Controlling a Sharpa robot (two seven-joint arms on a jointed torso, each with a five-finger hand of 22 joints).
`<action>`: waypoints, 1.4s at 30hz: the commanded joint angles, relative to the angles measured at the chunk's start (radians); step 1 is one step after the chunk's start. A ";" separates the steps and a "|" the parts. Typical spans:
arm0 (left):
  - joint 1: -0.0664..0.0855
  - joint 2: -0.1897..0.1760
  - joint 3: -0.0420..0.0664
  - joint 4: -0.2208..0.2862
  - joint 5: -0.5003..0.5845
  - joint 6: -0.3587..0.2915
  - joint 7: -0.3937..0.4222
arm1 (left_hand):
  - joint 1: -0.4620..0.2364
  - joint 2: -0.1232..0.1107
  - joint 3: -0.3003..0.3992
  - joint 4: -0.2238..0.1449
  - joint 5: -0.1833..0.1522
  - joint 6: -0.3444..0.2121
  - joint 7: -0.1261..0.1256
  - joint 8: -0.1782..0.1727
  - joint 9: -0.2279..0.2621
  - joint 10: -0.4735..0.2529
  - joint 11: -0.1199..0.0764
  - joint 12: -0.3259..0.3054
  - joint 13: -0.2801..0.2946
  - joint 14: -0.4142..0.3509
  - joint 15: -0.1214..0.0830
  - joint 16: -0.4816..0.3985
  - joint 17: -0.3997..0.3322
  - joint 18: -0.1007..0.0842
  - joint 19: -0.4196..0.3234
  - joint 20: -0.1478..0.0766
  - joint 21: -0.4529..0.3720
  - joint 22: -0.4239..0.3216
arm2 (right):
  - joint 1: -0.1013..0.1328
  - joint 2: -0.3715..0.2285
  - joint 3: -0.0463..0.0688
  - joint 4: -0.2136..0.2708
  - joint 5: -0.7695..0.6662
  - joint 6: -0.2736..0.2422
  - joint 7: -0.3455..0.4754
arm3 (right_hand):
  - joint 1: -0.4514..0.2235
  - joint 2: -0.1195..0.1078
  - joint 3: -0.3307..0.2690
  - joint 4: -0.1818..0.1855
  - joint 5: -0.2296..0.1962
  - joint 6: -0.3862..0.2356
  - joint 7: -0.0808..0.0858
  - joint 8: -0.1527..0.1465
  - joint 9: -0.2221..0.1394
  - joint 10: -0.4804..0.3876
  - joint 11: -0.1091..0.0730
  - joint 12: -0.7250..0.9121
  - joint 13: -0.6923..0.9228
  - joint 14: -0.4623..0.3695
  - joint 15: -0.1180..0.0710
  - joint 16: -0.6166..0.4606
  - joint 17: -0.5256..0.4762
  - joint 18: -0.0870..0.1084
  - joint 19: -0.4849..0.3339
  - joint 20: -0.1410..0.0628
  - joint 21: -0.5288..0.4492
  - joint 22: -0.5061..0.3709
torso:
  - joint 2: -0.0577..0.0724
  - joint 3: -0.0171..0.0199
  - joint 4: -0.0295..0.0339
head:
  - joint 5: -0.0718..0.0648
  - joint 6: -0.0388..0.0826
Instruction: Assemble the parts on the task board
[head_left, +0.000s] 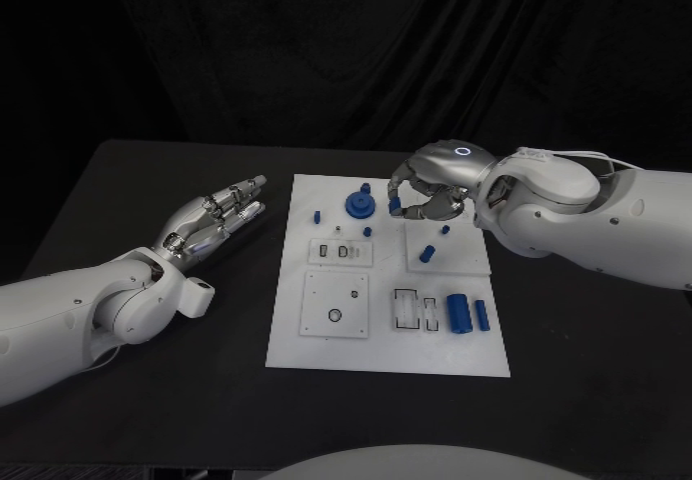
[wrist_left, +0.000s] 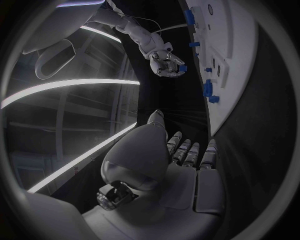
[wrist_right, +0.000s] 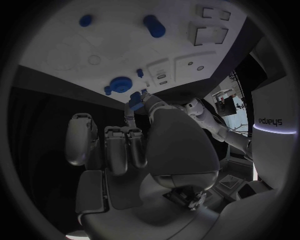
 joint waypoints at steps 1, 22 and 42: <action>0.000 0.003 0.001 0.002 -0.003 0.009 0.064 | 0.009 0.003 0.002 -0.005 0.004 -0.006 0.001 0.001 0.000 0.000 0.005 0.005 0.001 0.000 0.005 -0.004 -0.002 0.019 0.002 0.007 0.005 0.001 | -0.018 0.027 0.000 0.000 -0.003 0.019 -0.047 | -0.007 0.005 0.000 -0.009 0.003 0.019 -0.008 0.003 0.035 0.104 -0.004 0.003 0.263 0.102 -0.007 0.003 0.263 -0.002 -0.006 -0.006 -0.012 0.185 | -0.001 -0.0011 0.0030 | -0.003 -0.001; 0.000 0.021 0.001 -0.008 -0.003 0.020 0.061 | 0.009 0.002 0.002 -0.005 0.004 -0.006 0.001 0.001 0.000 0.001 0.006 0.006 0.001 0.000 0.006 -0.004 -0.002 0.019 0.003 0.008 0.005 0.001 | -0.090 0.155 0.000 -0.069 -0.068 0.100 -0.084 | -0.015 0.002 -0.002 -0.014 0.002 0.014 0.000 -0.006 0.034 0.104 0.003 0.003 0.263 0.102 -0.004 0.003 0.263 0.003 -0.024 -0.006 -0.035 0.177 | 0.001 0.0017 0.0025 | -0.001 -0.010; -0.001 0.023 0.001 -0.009 -0.003 0.023 0.058 | 0.009 0.002 0.002 -0.005 0.004 -0.006 0.001 0.001 0.000 0.001 0.006 0.006 0.001 0.000 0.006 -0.004 -0.002 0.019 0.003 0.008 0.005 0.001 | -0.097 0.165 0.001 -0.074 -0.069 0.112 -0.091 | -0.023 0.003 -0.001 -0.025 0.003 -0.008 0.013 -0.034 0.022 0.104 0.015 0.003 0.263 0.102 0.005 0.003 0.263 0.005 -0.032 0.001 -0.047 0.172 | 0.000 -0.0006 0.0027 | -0.001 -0.019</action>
